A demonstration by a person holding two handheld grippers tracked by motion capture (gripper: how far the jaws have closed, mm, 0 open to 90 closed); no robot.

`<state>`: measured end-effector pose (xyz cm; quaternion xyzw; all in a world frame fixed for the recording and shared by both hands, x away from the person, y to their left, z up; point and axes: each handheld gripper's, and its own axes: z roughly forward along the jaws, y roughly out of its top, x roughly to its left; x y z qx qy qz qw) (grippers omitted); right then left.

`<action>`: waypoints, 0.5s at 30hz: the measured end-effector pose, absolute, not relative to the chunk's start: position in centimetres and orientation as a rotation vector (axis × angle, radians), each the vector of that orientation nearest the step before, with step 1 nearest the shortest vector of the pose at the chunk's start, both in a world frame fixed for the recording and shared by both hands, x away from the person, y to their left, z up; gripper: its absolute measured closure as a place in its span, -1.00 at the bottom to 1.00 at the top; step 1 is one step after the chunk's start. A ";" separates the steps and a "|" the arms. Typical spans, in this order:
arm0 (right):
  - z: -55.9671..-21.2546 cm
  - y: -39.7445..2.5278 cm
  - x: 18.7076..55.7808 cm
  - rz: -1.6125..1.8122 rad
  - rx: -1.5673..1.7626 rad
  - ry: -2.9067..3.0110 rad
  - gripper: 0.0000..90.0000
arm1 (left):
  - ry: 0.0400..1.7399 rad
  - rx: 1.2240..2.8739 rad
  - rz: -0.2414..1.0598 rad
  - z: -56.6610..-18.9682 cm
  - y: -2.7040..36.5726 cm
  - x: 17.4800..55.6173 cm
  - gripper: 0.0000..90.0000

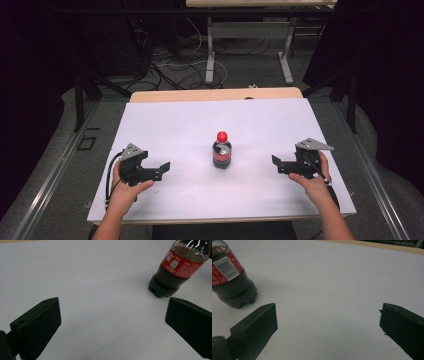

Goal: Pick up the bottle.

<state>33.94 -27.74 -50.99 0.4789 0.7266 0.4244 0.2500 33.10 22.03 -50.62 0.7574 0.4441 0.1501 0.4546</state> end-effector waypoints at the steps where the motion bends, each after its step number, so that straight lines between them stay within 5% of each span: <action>1: -51.0 -27.6 33.9 1.143 1.300 1.982 -0.99 | 1.093 1.868 0.365 -50.7 21.7 33.1 -0.99; 15: -52.0 -24.2 33.6 1.082 1.219 2.170 -1.00 | 0.971 1.942 0.319 -50.8 17.2 33.2 -0.99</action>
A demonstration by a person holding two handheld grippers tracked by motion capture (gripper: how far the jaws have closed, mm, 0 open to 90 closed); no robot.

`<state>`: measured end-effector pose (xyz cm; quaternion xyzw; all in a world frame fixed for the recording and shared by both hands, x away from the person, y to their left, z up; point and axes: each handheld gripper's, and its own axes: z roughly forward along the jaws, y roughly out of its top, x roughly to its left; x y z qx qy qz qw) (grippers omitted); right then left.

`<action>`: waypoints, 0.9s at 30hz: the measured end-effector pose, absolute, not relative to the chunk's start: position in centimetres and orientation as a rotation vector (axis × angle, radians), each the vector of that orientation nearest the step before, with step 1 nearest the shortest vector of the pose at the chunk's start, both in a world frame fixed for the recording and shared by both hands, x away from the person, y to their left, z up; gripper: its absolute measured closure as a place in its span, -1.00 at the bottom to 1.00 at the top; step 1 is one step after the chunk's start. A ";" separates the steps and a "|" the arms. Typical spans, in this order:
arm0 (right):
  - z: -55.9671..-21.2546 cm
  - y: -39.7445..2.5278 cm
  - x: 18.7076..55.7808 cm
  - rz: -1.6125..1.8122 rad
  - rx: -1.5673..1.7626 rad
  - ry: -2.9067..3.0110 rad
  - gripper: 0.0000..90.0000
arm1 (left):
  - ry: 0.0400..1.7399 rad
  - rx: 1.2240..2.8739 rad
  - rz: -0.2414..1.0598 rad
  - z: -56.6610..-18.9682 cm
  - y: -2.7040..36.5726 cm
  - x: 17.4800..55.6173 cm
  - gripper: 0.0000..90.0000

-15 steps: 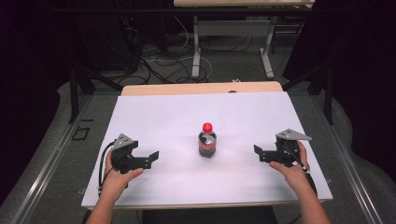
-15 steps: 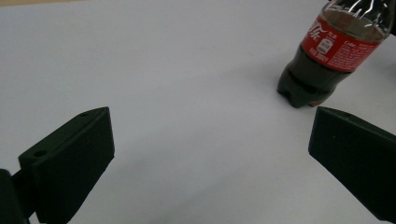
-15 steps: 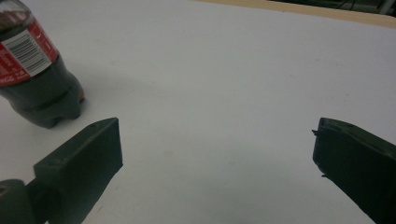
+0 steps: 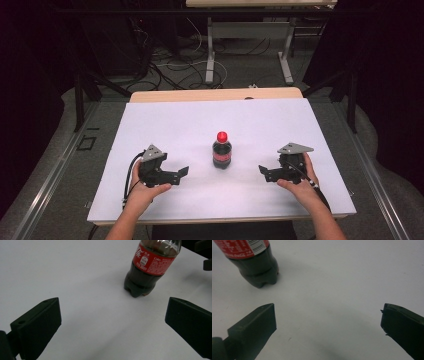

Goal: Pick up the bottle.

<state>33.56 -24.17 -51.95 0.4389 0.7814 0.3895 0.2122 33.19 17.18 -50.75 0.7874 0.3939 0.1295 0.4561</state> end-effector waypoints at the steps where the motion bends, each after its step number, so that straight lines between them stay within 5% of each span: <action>1: -52.0 -24.0 33.6 1.089 1.205 2.176 -1.00 | 0.954 1.951 0.329 -50.5 16.4 33.4 -0.99; 27: -52.2 -23.8 33.4 1.106 1.241 2.194 -0.90 | 0.820 2.015 0.262 -51.6 5.6 38.3 -0.92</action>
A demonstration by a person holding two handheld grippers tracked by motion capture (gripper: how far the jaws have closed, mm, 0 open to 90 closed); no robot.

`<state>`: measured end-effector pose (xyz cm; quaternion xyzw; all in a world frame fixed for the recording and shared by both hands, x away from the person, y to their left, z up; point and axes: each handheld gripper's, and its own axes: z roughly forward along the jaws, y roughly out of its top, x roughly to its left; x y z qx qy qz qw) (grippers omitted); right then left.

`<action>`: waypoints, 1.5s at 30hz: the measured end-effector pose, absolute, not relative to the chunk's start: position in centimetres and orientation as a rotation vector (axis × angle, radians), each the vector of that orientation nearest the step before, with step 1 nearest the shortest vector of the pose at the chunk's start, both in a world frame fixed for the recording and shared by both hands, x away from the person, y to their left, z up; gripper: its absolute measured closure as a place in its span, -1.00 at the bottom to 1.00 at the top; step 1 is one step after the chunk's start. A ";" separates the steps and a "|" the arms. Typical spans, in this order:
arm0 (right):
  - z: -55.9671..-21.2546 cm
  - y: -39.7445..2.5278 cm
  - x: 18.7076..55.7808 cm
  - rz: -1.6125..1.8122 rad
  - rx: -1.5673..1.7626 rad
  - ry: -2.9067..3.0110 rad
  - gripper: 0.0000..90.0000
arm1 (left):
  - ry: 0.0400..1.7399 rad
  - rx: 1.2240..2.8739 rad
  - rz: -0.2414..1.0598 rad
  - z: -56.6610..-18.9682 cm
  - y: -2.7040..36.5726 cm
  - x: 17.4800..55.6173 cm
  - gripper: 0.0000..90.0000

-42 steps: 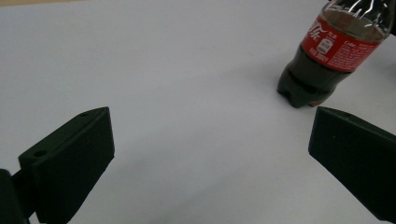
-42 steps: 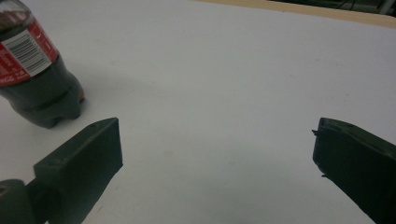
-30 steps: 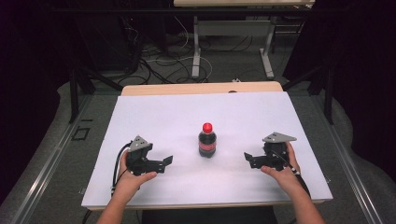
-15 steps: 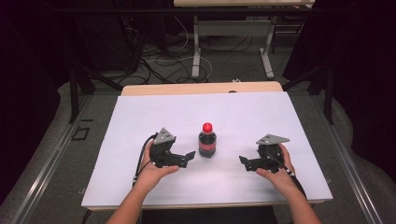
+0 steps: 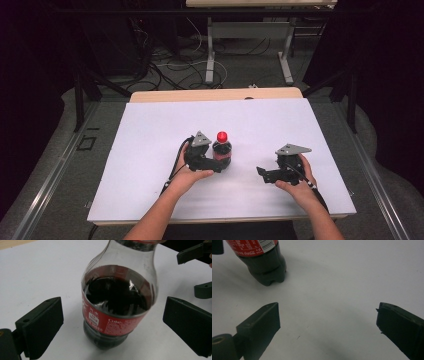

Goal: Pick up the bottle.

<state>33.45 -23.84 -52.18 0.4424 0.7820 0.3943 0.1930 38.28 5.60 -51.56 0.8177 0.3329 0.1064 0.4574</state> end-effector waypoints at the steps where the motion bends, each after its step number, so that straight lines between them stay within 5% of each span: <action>1: -52.2 -23.9 33.5 1.106 1.241 2.197 -0.90 | 0.820 2.010 0.272 -51.7 5.4 38.5 -0.91; 22: -52.4 -24.0 33.6 1.107 1.240 2.200 -0.90 | 0.784 2.034 0.307 -51.8 4.6 38.7 -0.42; 45: -51.9 -23.8 33.3 1.141 1.229 2.183 -0.84 | 0.753 2.030 0.315 -51.0 5.4 37.5 -0.34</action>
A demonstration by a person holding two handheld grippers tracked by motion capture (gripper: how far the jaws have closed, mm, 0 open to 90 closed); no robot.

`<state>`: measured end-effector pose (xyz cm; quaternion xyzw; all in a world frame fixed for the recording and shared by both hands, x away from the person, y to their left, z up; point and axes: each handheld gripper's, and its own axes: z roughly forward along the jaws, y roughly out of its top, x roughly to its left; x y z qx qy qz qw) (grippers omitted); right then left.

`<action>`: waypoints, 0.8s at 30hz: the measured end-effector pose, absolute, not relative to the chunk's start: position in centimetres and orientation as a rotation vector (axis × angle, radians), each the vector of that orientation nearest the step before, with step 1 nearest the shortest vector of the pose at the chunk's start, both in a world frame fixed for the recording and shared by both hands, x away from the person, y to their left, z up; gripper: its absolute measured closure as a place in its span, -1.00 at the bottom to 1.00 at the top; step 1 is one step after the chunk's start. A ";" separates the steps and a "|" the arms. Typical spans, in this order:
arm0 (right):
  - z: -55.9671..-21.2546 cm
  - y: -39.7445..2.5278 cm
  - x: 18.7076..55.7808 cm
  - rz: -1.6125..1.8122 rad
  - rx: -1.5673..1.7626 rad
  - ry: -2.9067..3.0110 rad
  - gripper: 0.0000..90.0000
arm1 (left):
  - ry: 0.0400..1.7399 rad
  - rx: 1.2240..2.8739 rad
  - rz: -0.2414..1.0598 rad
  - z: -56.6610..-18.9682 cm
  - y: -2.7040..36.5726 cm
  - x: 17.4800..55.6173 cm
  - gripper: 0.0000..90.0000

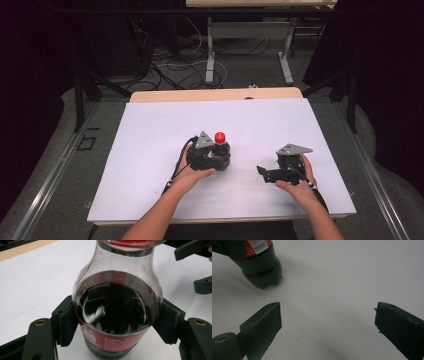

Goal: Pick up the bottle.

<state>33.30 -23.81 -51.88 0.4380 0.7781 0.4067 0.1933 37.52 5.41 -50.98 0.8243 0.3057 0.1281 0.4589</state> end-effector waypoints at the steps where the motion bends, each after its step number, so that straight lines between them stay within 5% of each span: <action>1: -51.7 -23.7 33.2 1.144 1.226 2.179 -0.81 | 0.738 2.036 0.320 -50.8 5.5 37.4 -0.34; 16: -47.1 -21.0 30.6 1.322 1.036 2.227 -0.25 | 0.694 2.079 0.278 -48.0 7.1 33.5 -0.33; 24: -44.0 -17.2 29.2 1.457 0.801 2.274 -0.18 | 0.708 2.079 0.305 -47.6 7.9 32.2 -0.34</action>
